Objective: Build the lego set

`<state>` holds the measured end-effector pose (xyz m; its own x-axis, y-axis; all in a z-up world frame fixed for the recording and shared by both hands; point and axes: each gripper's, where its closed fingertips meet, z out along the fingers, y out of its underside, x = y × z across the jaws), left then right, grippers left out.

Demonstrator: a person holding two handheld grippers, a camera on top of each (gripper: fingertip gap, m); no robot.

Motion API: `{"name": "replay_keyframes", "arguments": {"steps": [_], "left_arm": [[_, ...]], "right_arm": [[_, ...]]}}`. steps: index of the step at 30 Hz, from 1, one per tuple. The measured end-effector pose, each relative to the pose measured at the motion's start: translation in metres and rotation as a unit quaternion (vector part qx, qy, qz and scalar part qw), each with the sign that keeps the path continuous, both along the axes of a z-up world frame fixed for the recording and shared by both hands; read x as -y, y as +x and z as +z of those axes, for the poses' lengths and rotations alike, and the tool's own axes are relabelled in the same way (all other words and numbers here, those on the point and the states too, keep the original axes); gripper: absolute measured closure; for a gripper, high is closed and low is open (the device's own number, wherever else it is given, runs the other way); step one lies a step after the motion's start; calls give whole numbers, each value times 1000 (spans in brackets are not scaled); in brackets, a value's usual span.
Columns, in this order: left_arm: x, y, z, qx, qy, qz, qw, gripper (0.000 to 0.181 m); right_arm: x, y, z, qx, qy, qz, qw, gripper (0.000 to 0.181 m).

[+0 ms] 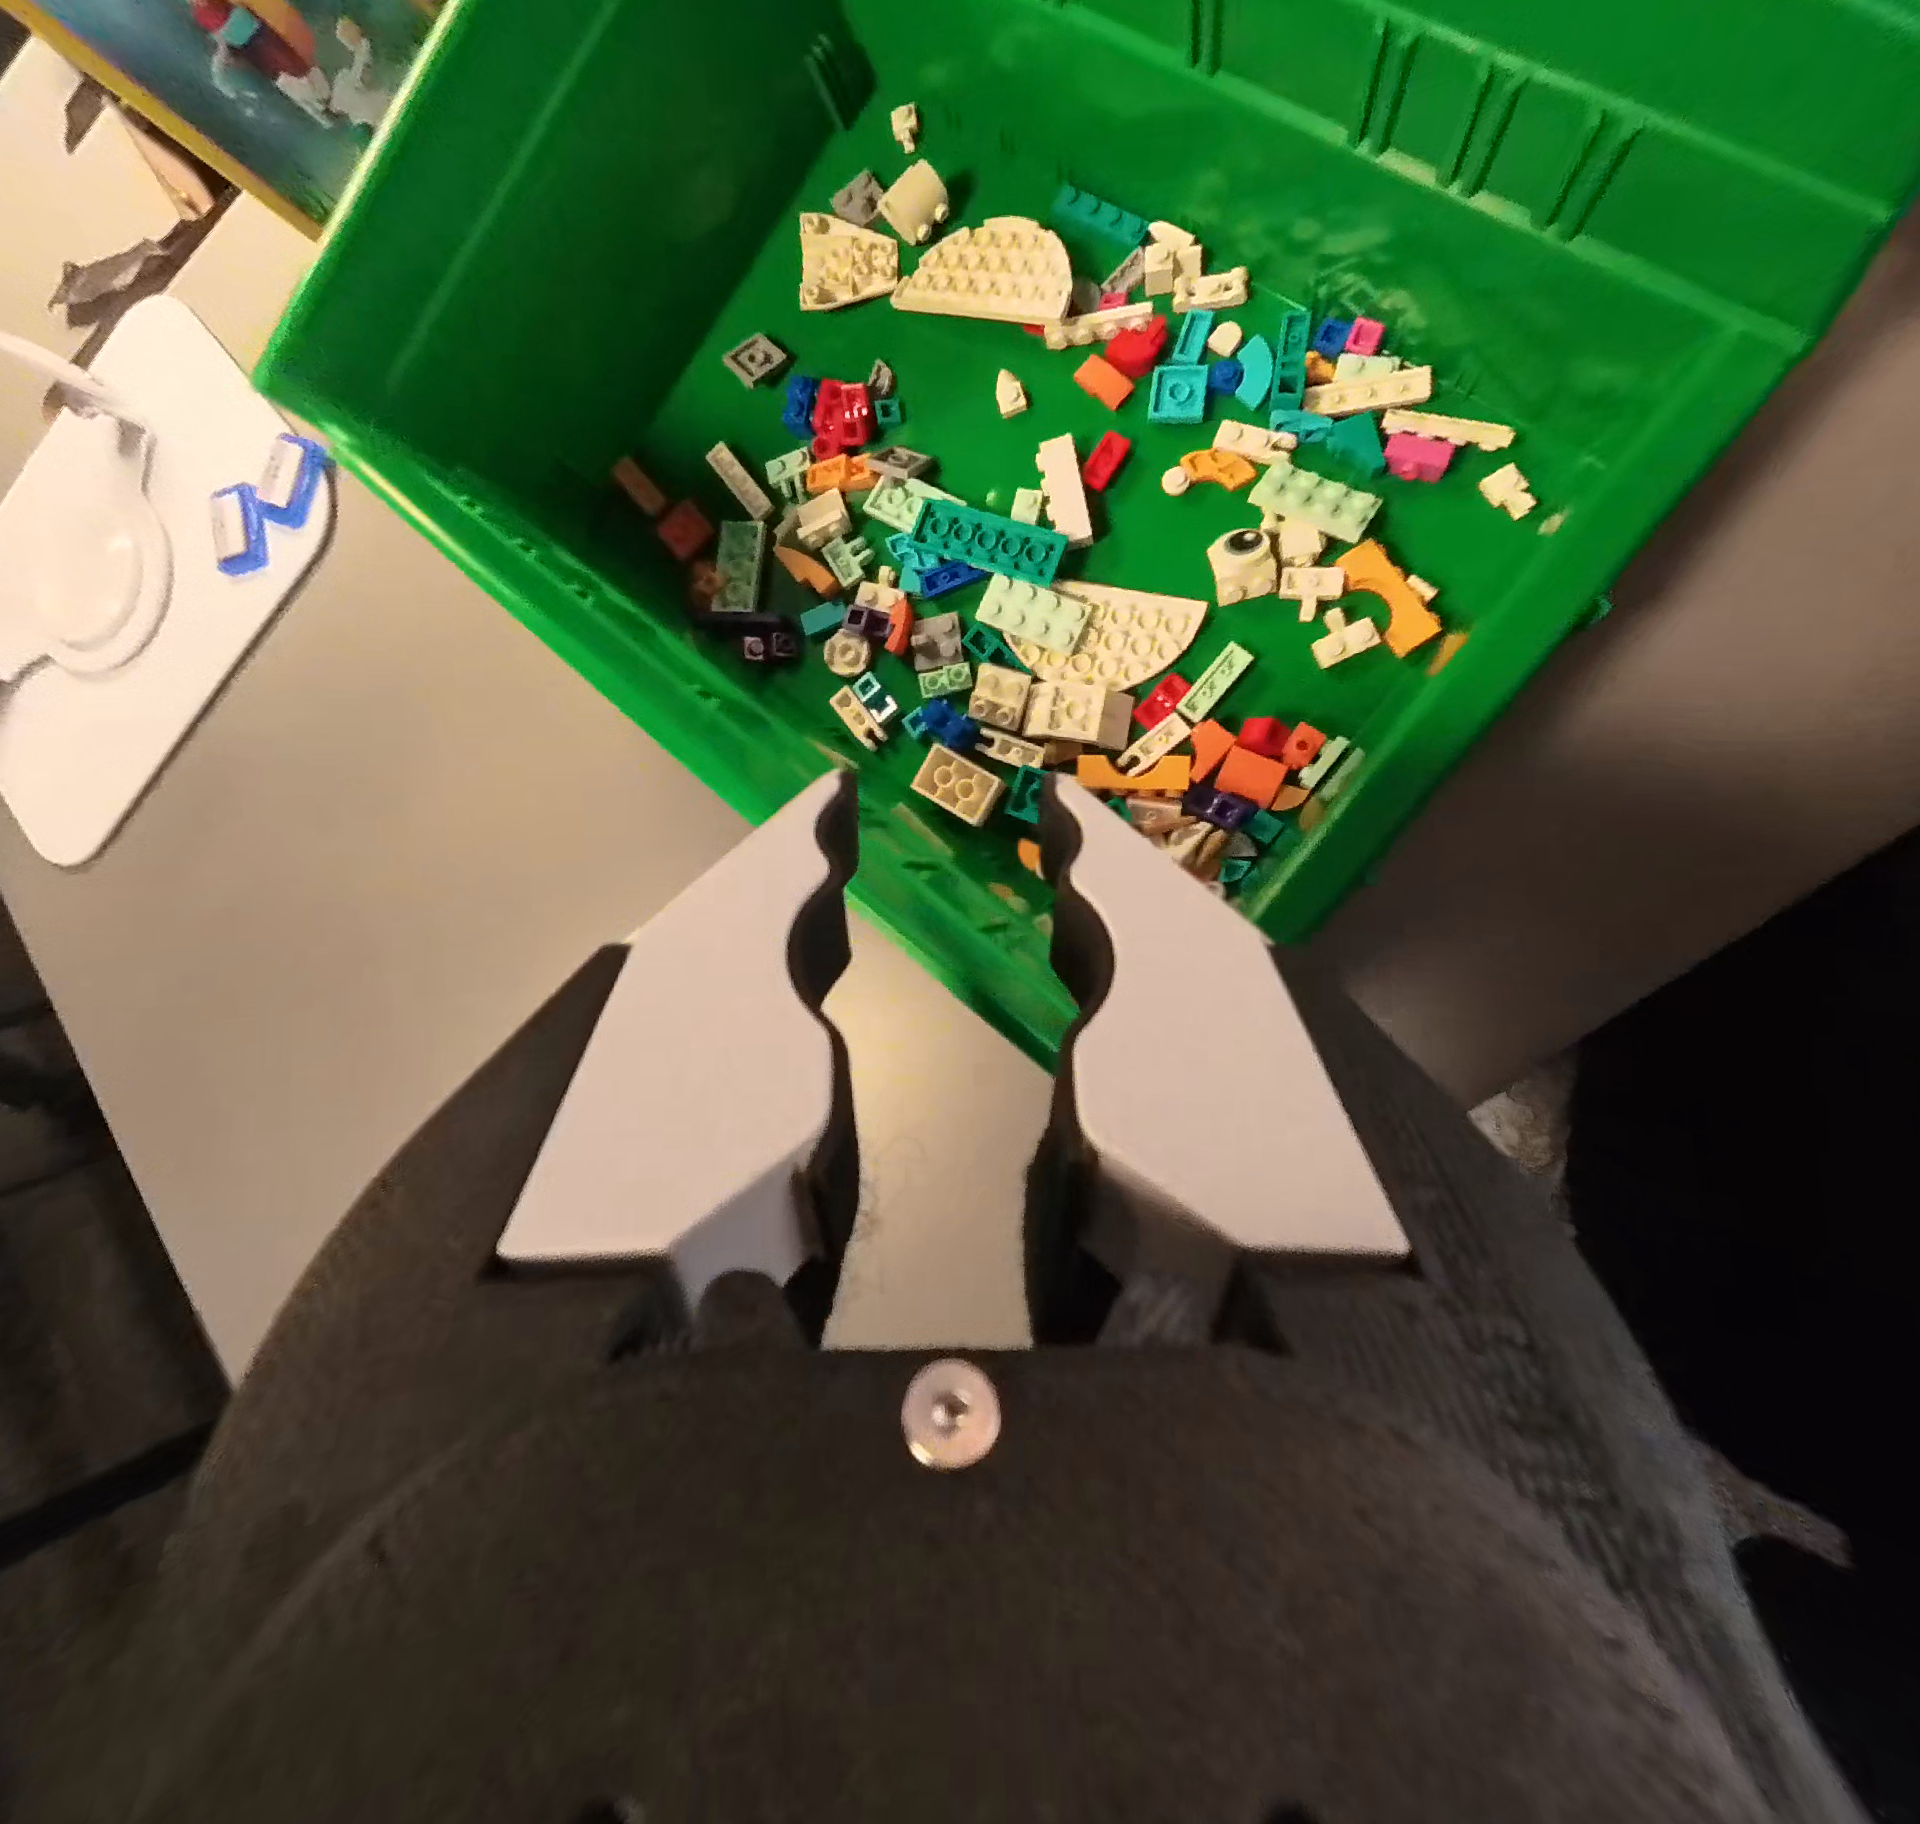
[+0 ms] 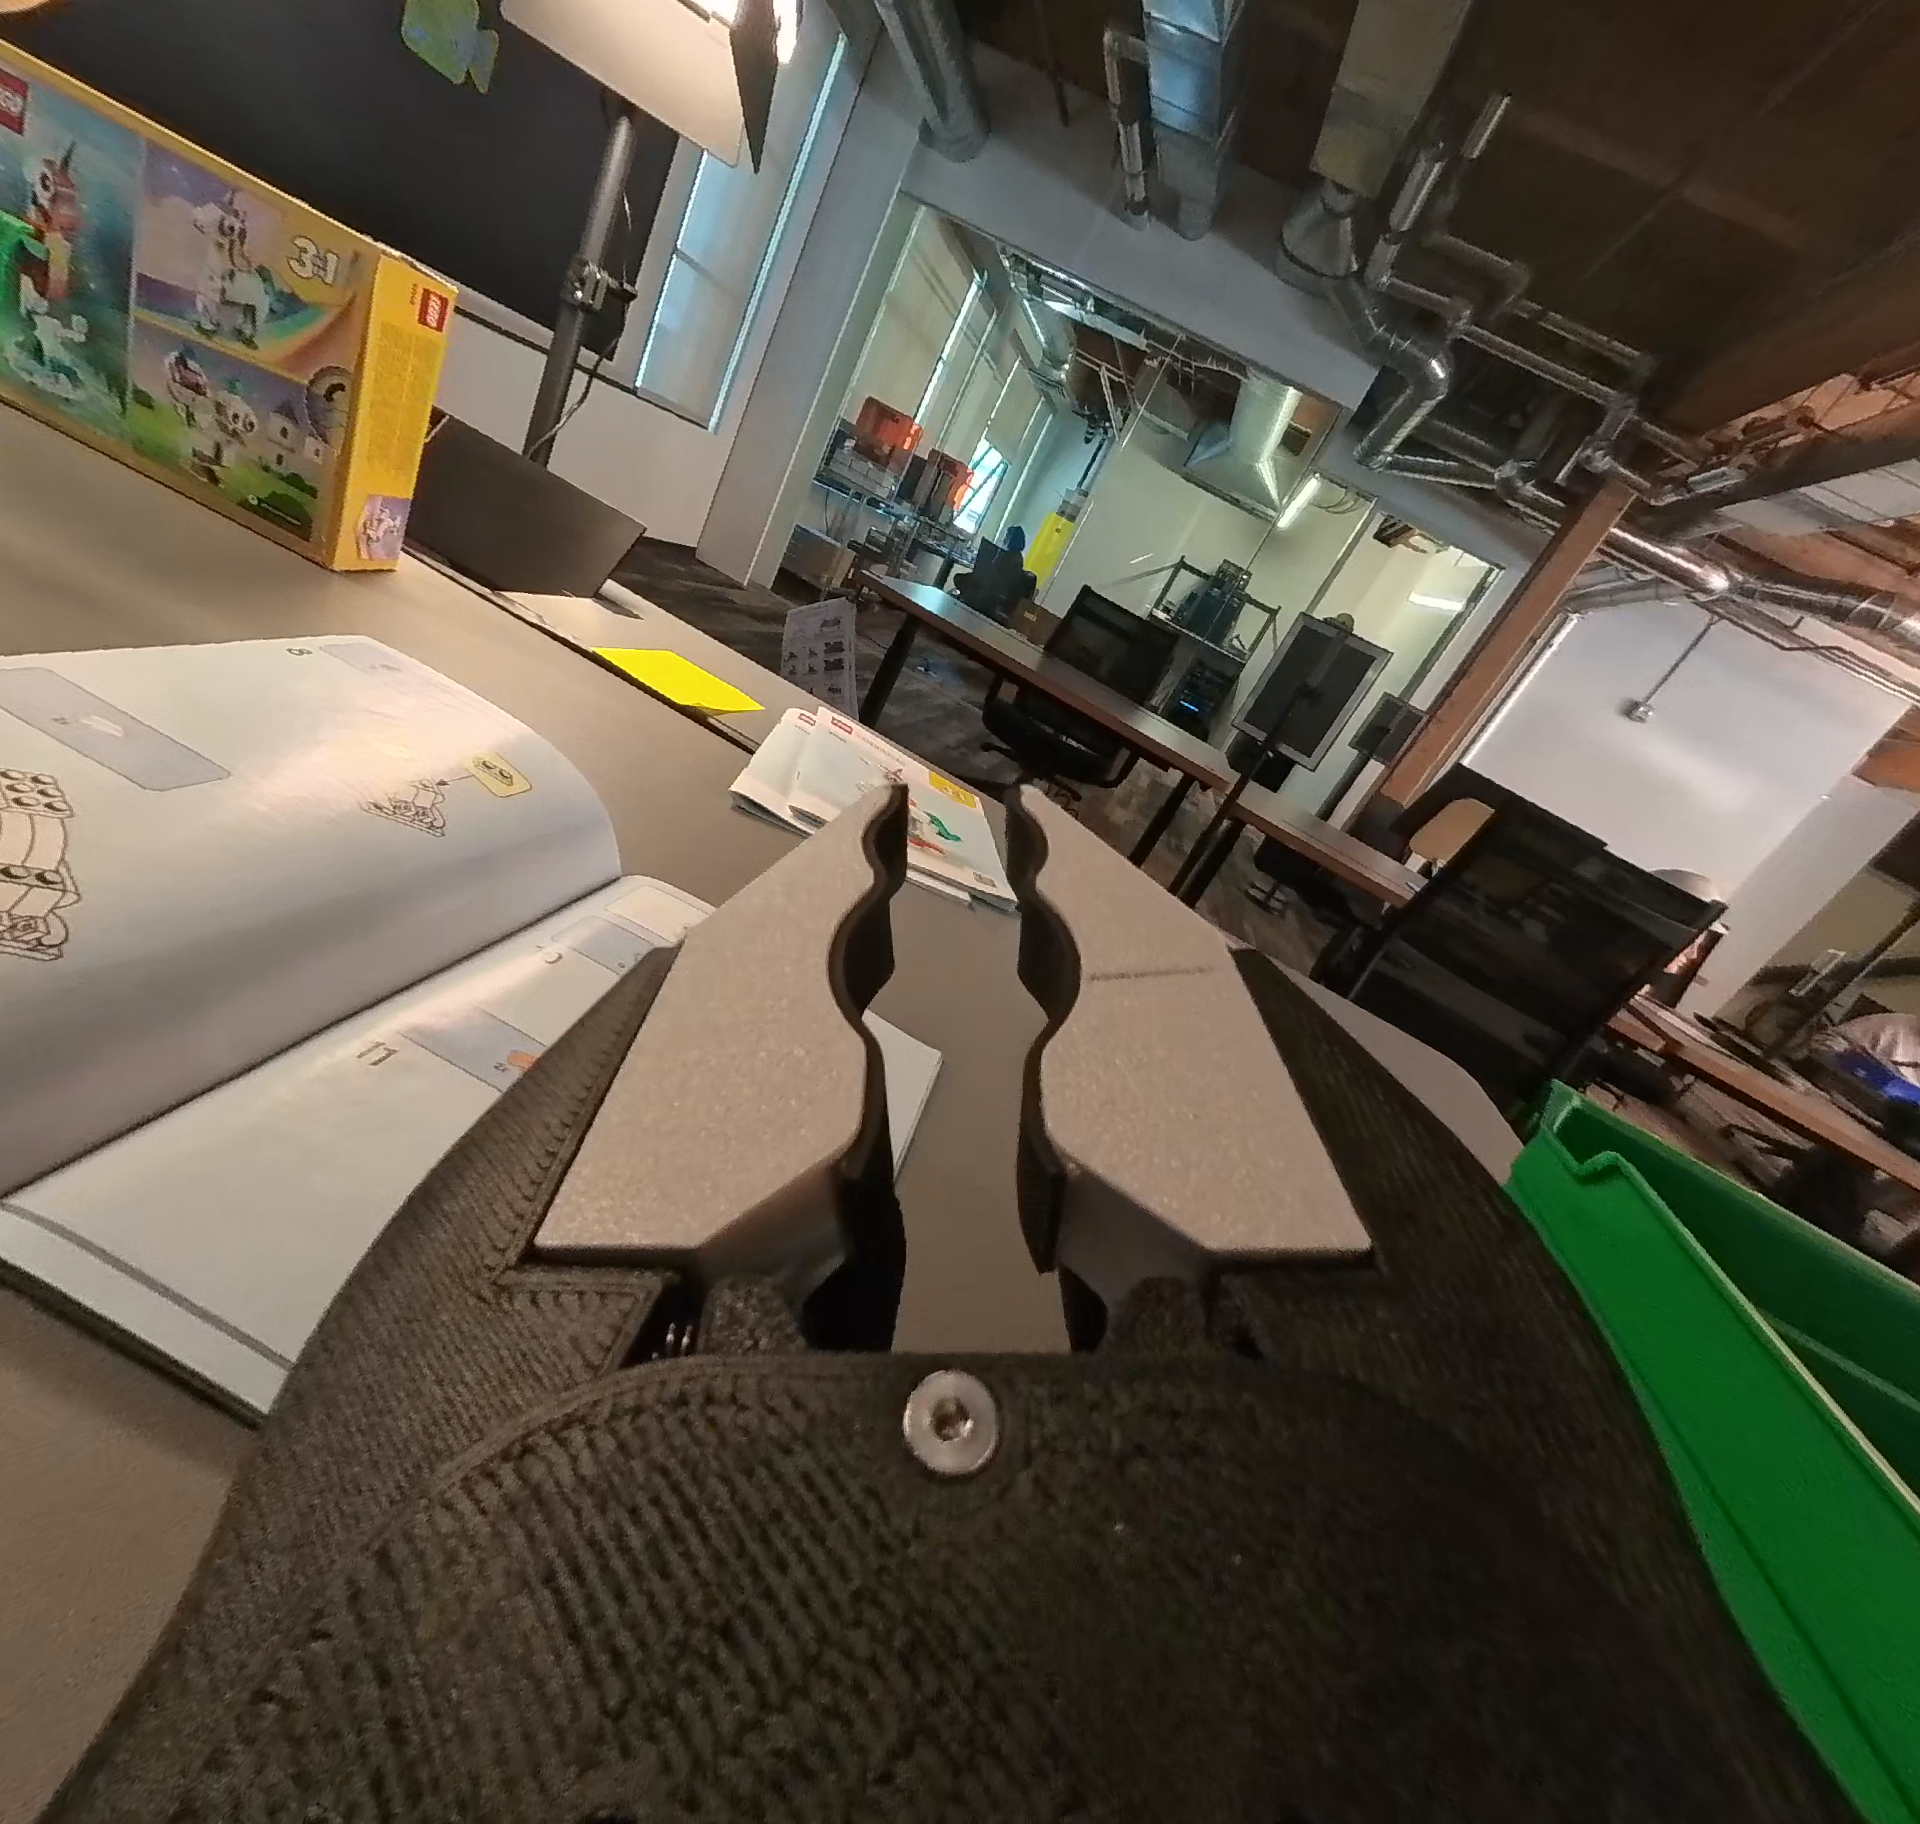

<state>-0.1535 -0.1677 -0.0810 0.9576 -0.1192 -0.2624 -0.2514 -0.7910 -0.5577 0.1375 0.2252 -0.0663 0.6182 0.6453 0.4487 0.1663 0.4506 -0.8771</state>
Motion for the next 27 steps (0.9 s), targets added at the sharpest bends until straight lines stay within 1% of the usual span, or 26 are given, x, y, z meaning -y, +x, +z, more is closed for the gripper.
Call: {"name": "replay_keyframes", "arguments": {"steps": [1,3,5,8,13,20,23,25,27], "left_arm": [[-2,-1,1,-4,-4,-5,1000,148],[-6,2,3,1,-11,-20,1000,148],[-12,10,3,22,-18,-43,999,150],[-19,20,-2,46,-43,-74,995,152],[-25,22,-18,36,-100,-101,989,152],[-32,27,-32,52,-139,-133,980,152],[-26,33,-38,72,-178,-158,969,158],[-17,34,-43,82,-223,-170,956,162],[-8,33,-49,84,-279,-170,941,165]], "right_arm": [[0,0,0,1,0,-2,1000,165],[-1,1,0,2,0,-5,1000,165],[-1,2,0,1,2,-8,1000,165],[-2,3,0,1,3,-12,1000,165],[-2,3,1,2,6,-16,1000,165],[-3,3,0,7,9,-19,1000,164],[-3,3,0,8,10,-20,1000,164],[-3,2,0,9,11,-20,1000,164],[-2,2,0,10,12,-19,1000,164]]}}
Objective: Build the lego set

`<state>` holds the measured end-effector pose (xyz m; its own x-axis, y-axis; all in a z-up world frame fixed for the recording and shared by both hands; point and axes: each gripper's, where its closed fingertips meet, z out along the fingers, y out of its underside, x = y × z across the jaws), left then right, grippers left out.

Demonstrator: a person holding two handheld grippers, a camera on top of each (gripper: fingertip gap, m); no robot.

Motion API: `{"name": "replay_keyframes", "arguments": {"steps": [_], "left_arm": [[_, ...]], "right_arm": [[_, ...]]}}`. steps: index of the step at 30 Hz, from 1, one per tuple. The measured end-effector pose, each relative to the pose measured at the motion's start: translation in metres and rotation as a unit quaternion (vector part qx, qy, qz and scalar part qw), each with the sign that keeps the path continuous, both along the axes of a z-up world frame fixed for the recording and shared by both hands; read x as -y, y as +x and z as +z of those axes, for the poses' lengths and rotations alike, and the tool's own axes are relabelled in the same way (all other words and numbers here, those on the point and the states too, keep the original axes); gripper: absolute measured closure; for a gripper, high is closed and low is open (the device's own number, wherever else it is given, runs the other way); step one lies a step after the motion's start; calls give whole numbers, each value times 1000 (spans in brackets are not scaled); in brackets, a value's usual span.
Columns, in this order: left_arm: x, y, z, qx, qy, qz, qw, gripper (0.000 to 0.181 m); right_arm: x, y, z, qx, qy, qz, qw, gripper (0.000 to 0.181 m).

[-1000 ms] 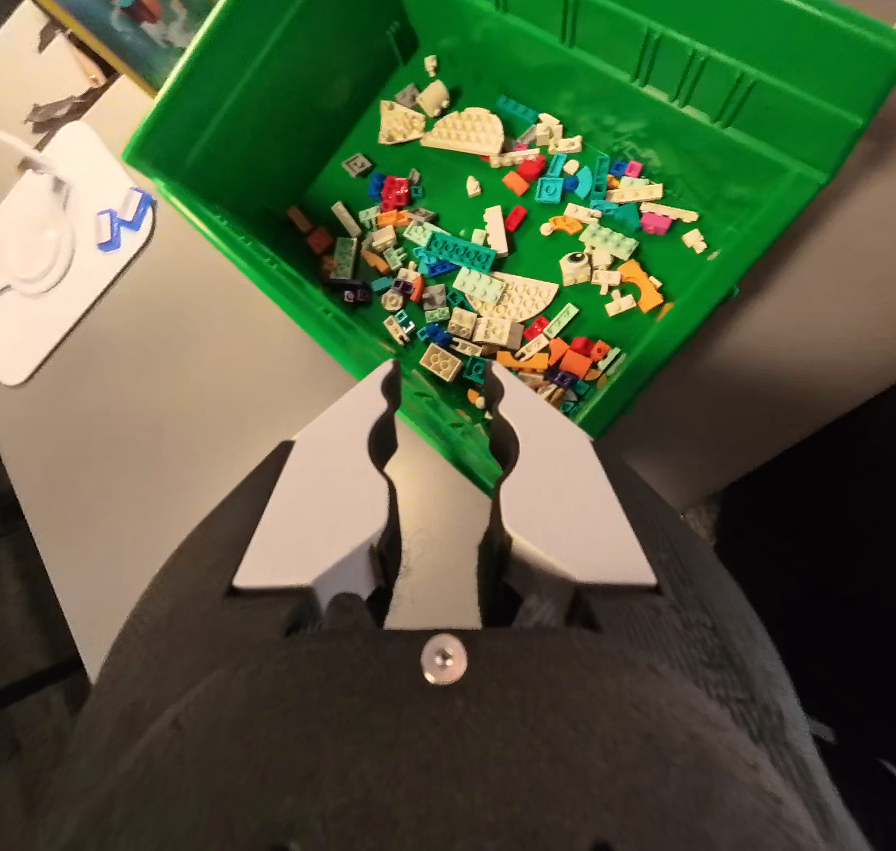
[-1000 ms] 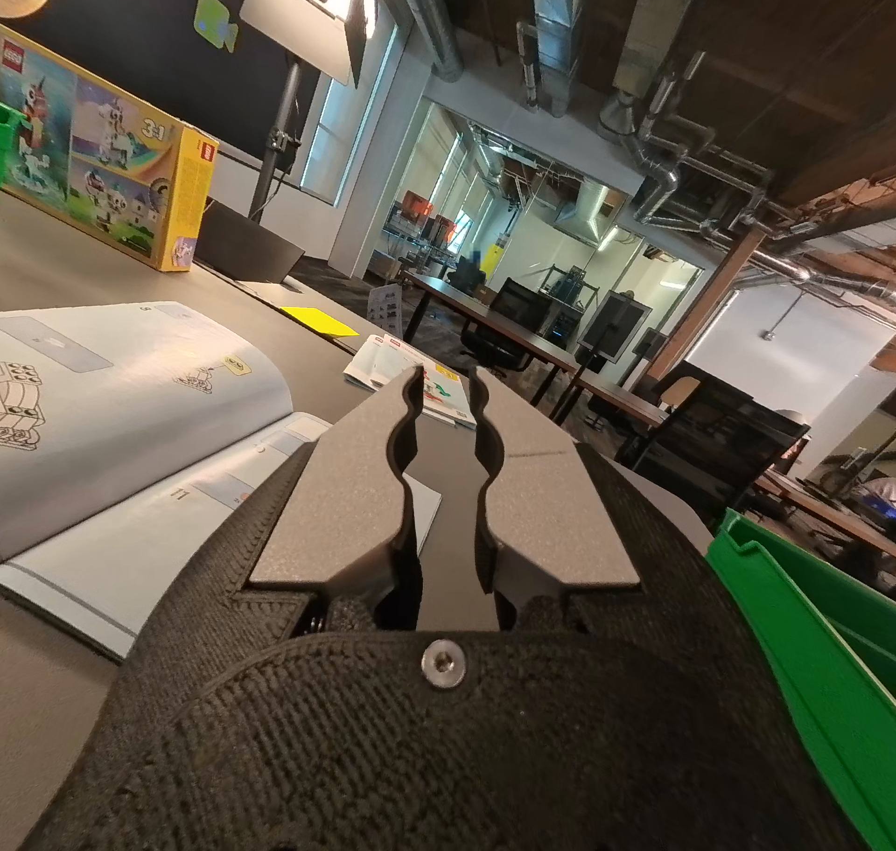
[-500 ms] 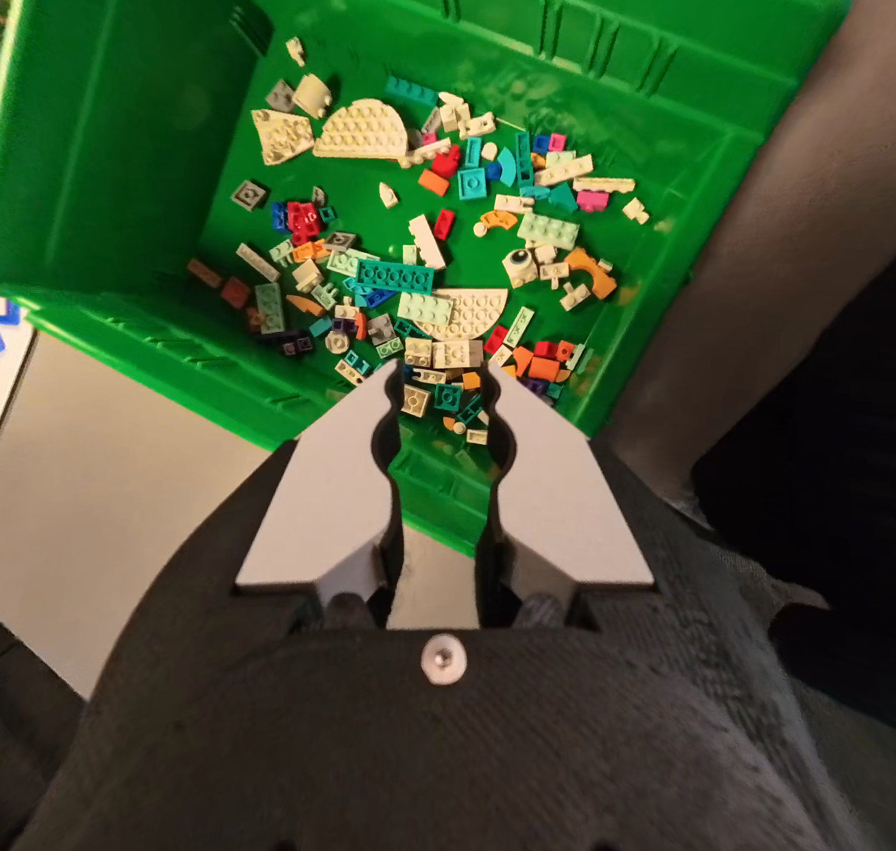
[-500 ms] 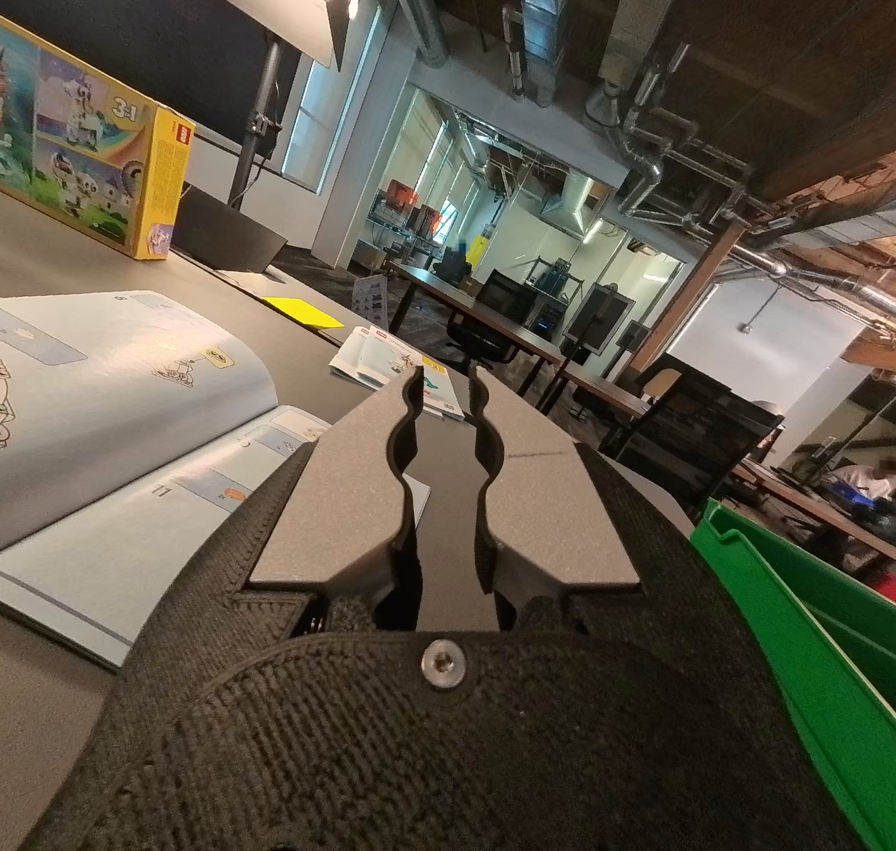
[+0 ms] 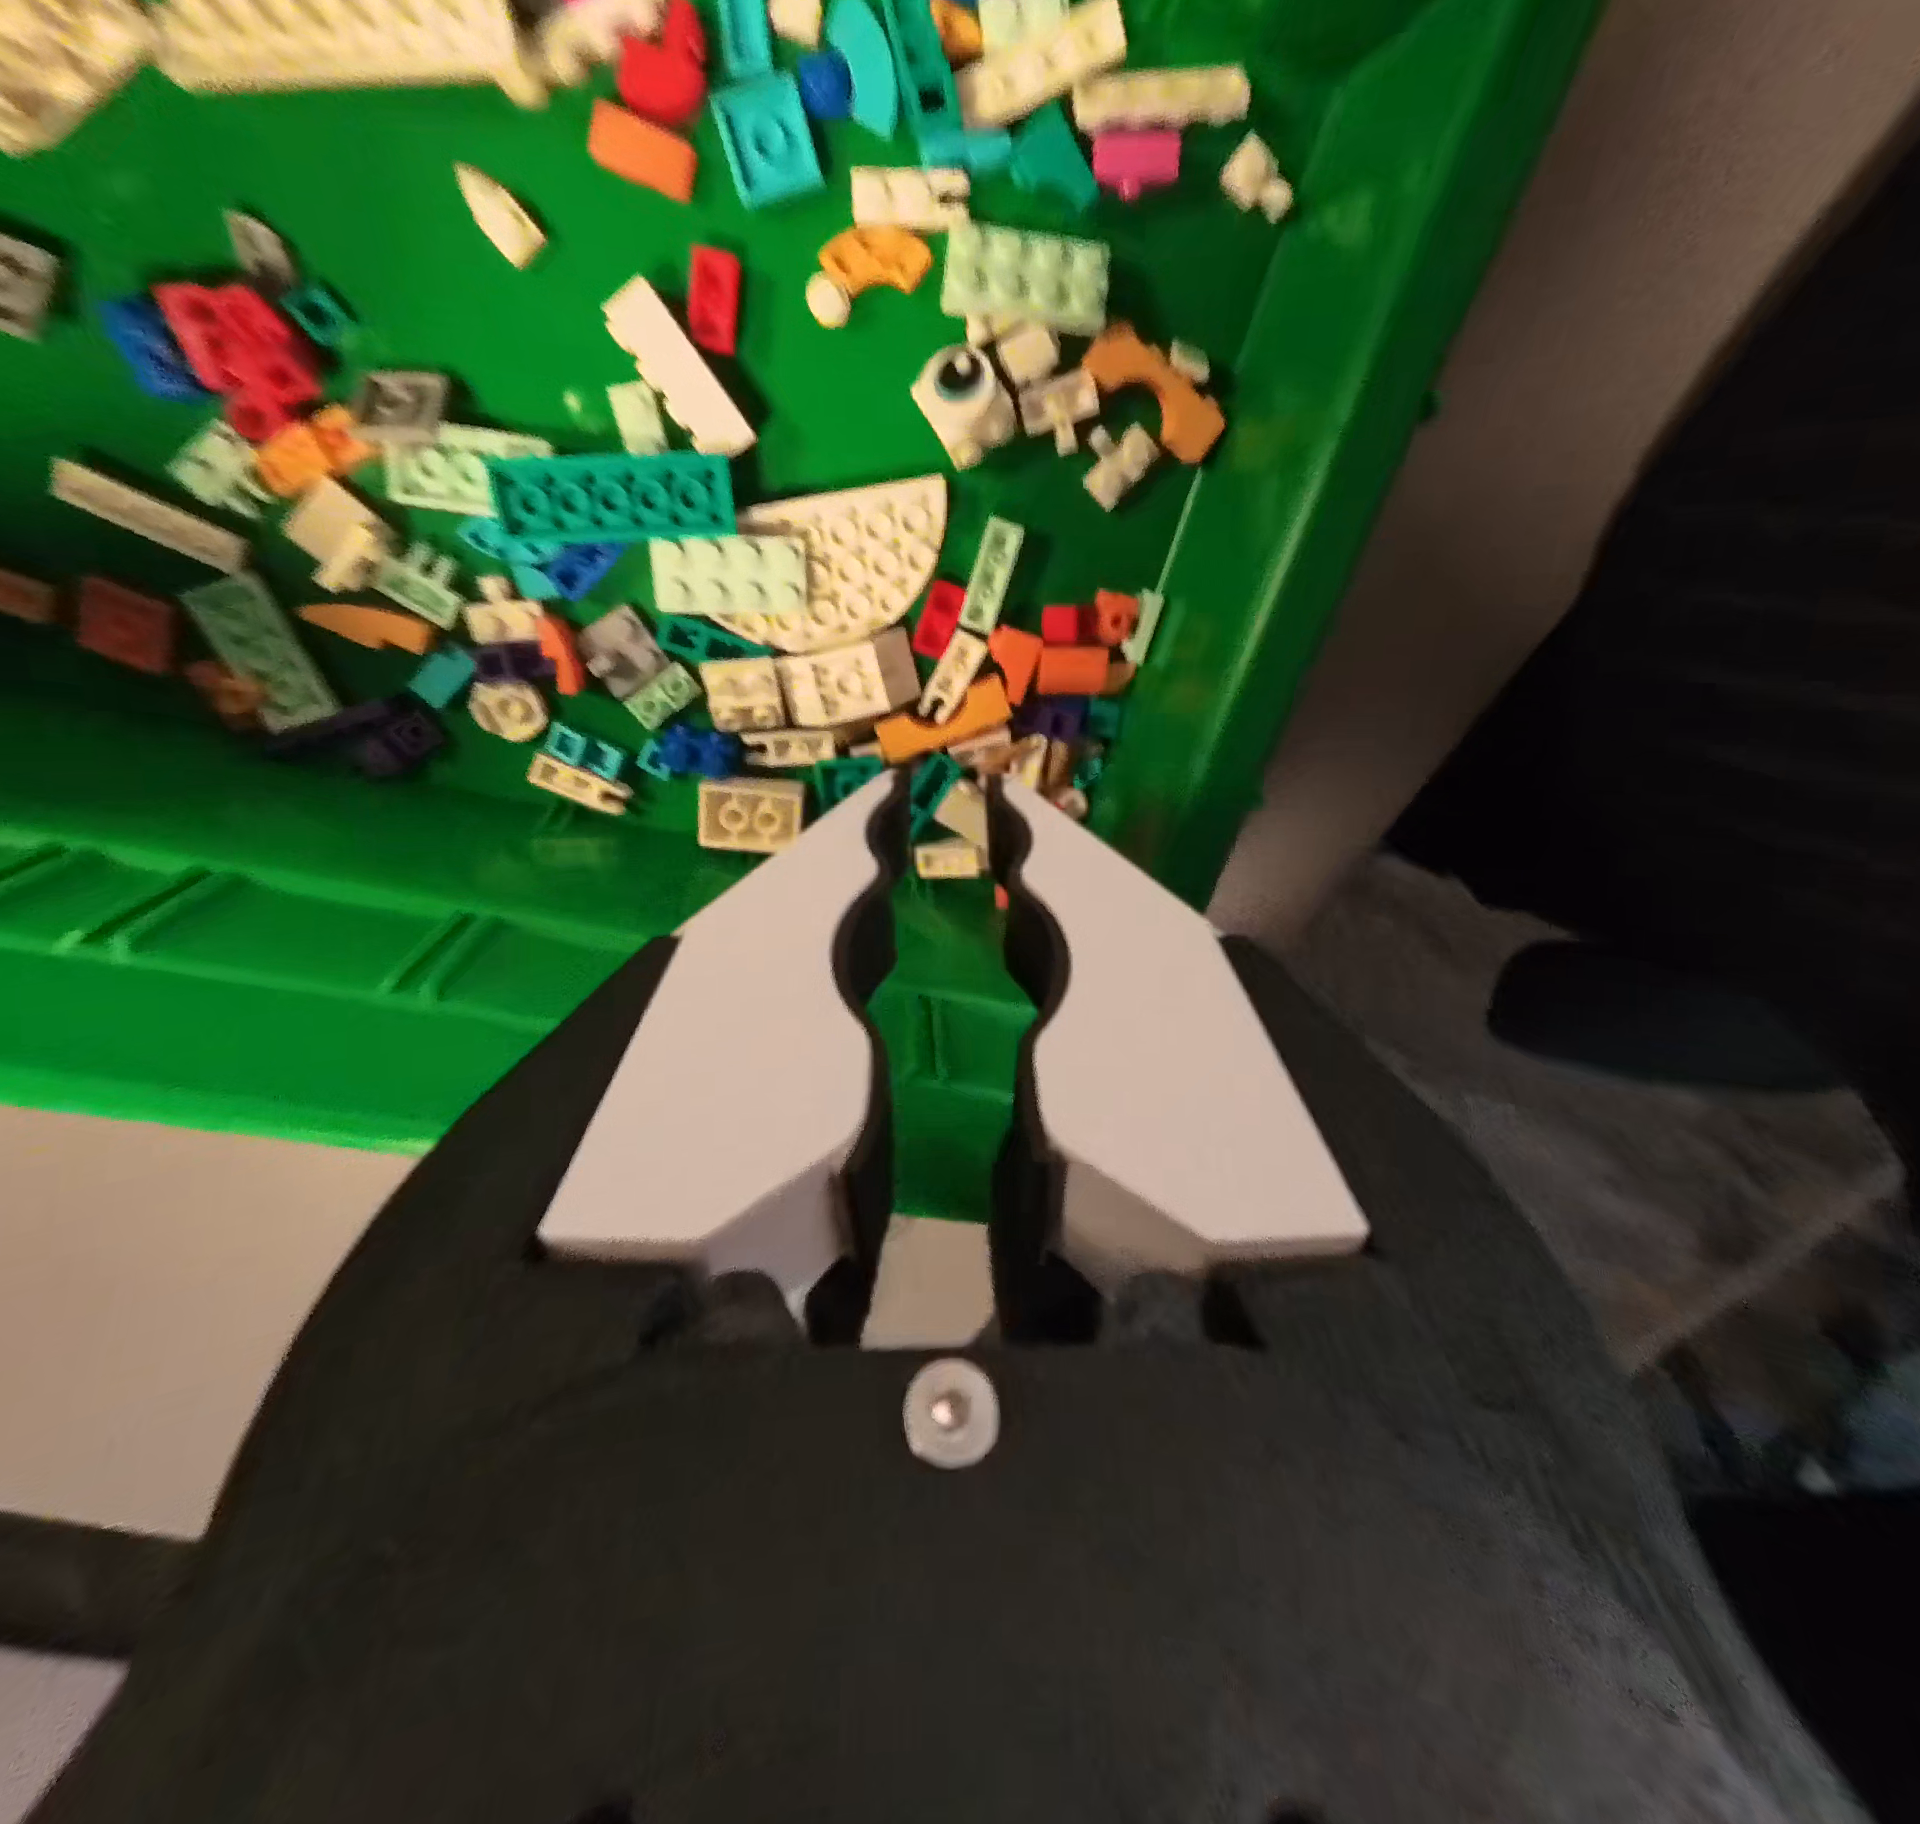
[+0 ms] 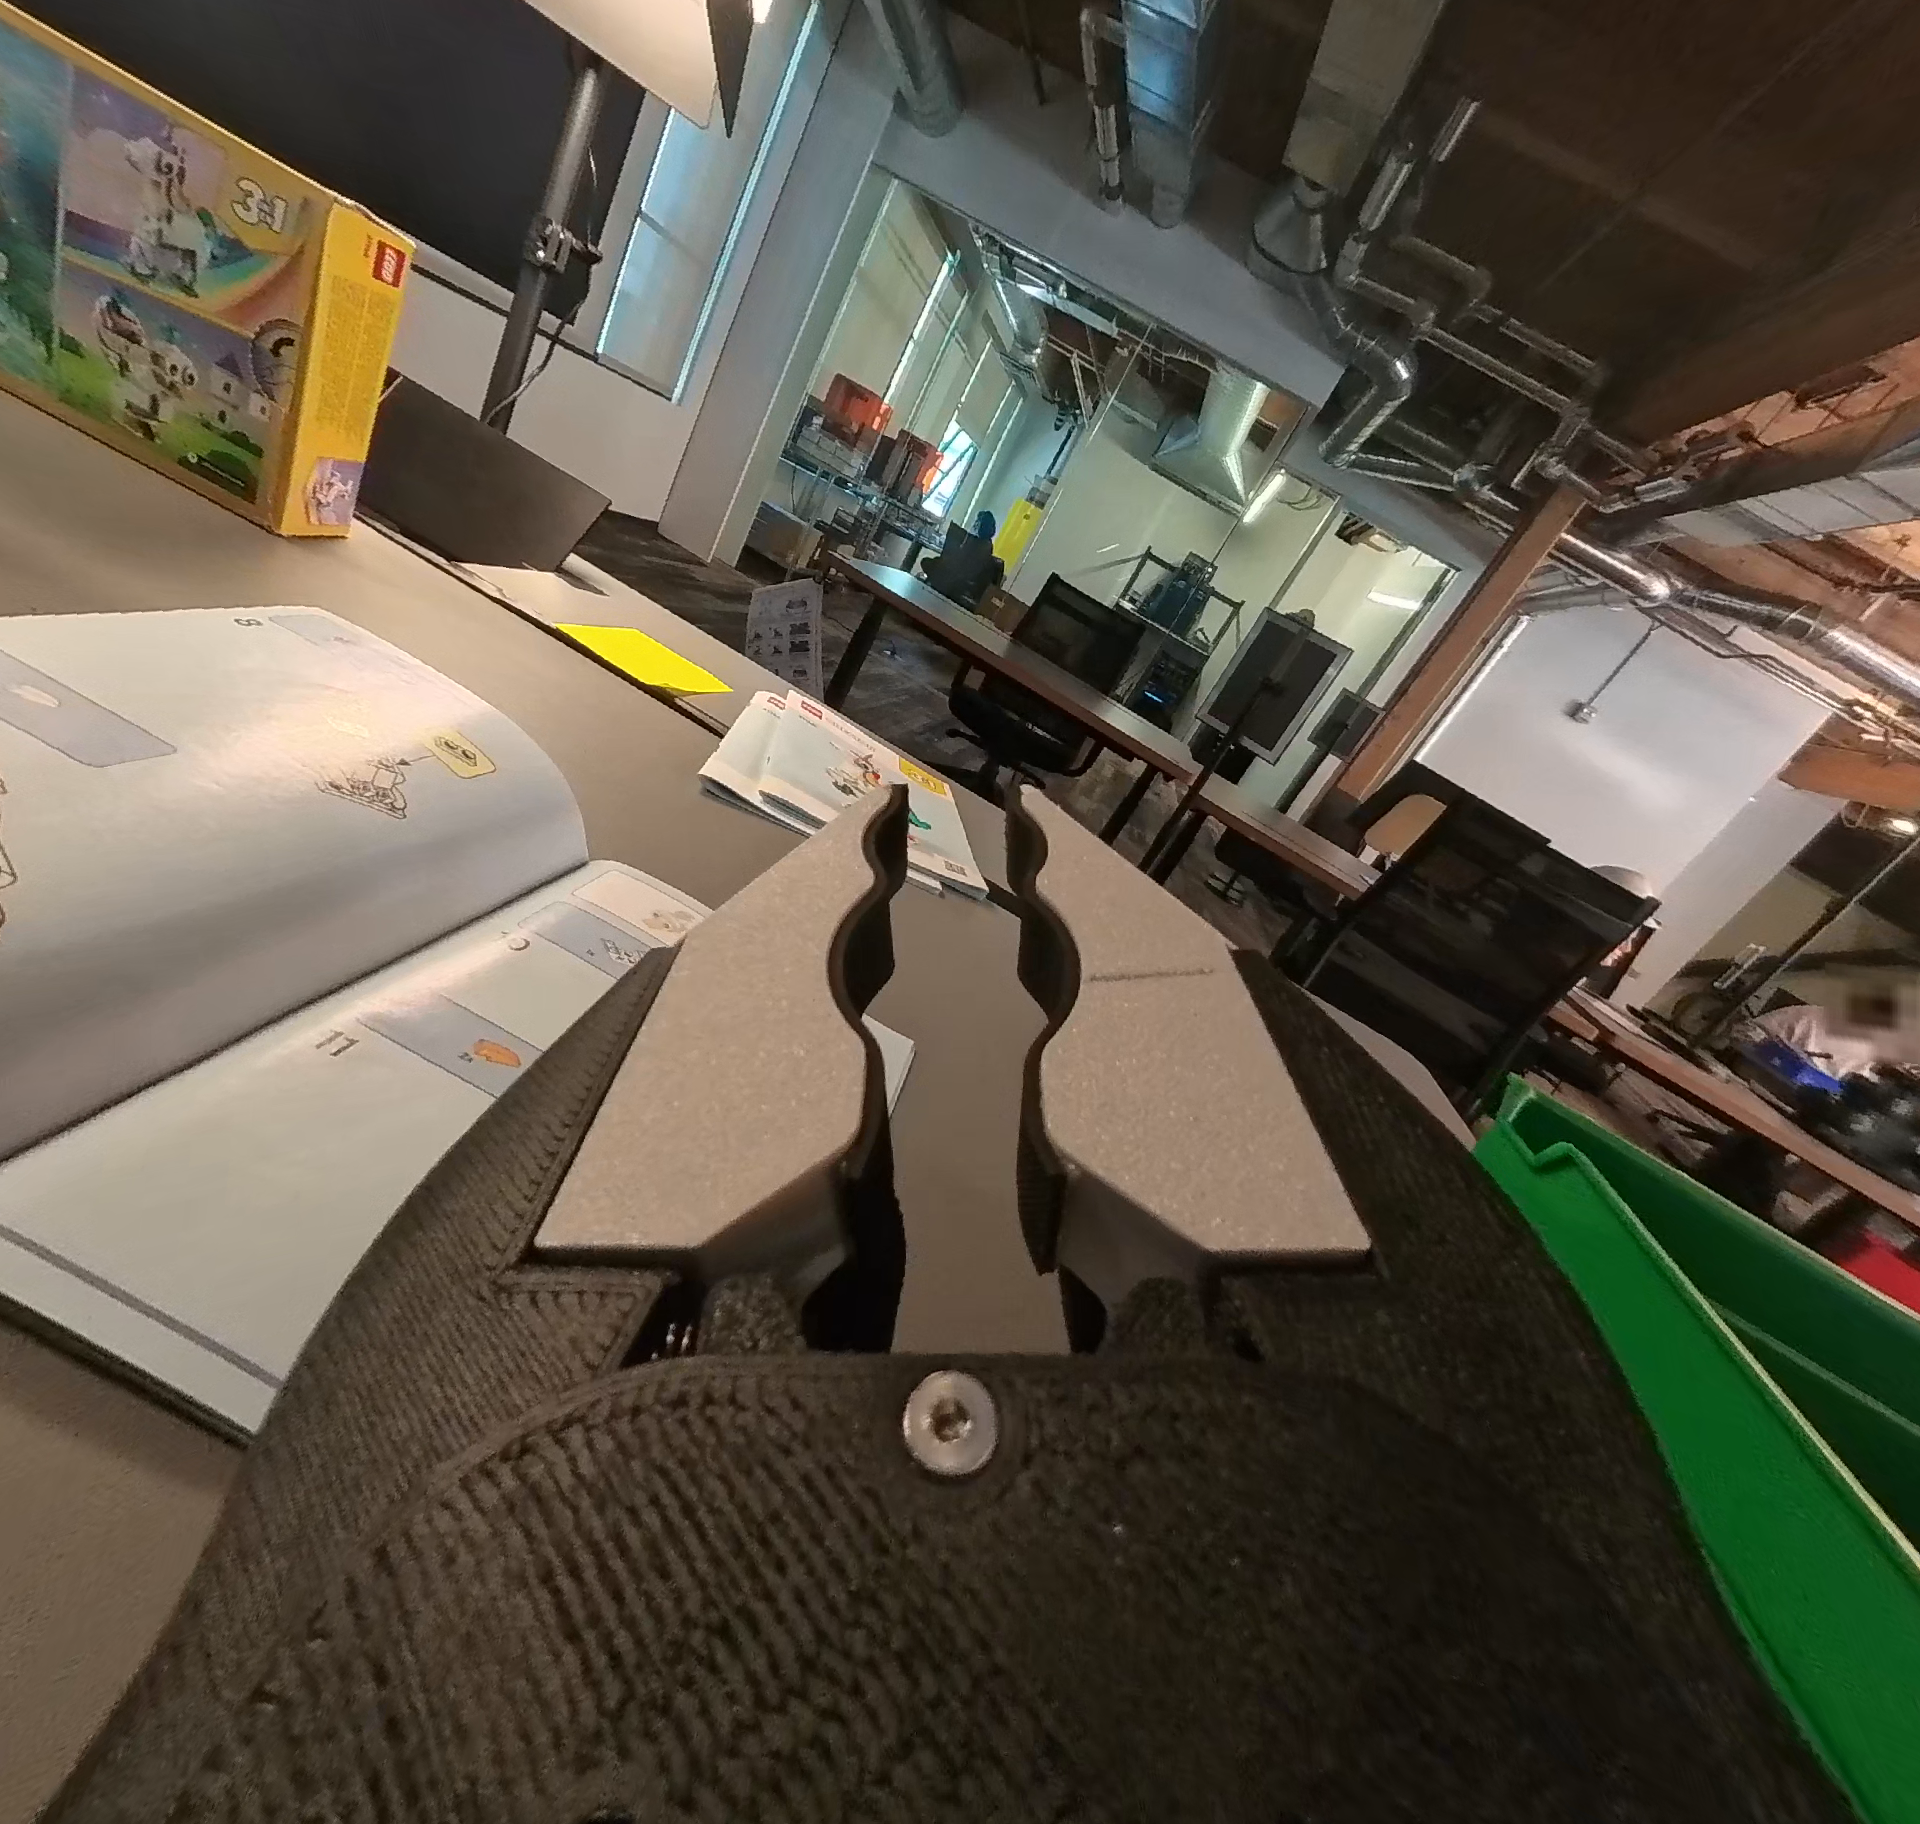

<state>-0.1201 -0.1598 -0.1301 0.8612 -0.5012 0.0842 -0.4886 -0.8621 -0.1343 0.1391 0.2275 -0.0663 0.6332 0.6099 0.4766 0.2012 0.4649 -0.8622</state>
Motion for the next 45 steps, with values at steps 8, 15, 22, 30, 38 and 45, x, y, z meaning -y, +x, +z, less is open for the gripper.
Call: {"name": "replay_keyframes", "arguments": {"steps": [8,15,22,30,38,45], "left_arm": [[28,-6,-27,-103,-219,-23,970,168],[45,-8,-44,-135,-302,-14,944,151],[51,-23,-48,-192,-309,-6,931,156],[59,-52,-47,-233,-298,12,926,164],[63,-56,-45,-221,-236,17,946,175],[65,-62,-50,-239,-227,55,942,166]], "right_arm": [[3,1,4,-14,3,10,1000,165],[7,2,9,-35,0,31,999,165],[9,2,12,-55,-11,50,997,165],[9,4,14,-70,-23,59,996,165],[8,3,13,-72,-27,63,995,165],[8,2,12,-70,-29,65,995,165]]}}
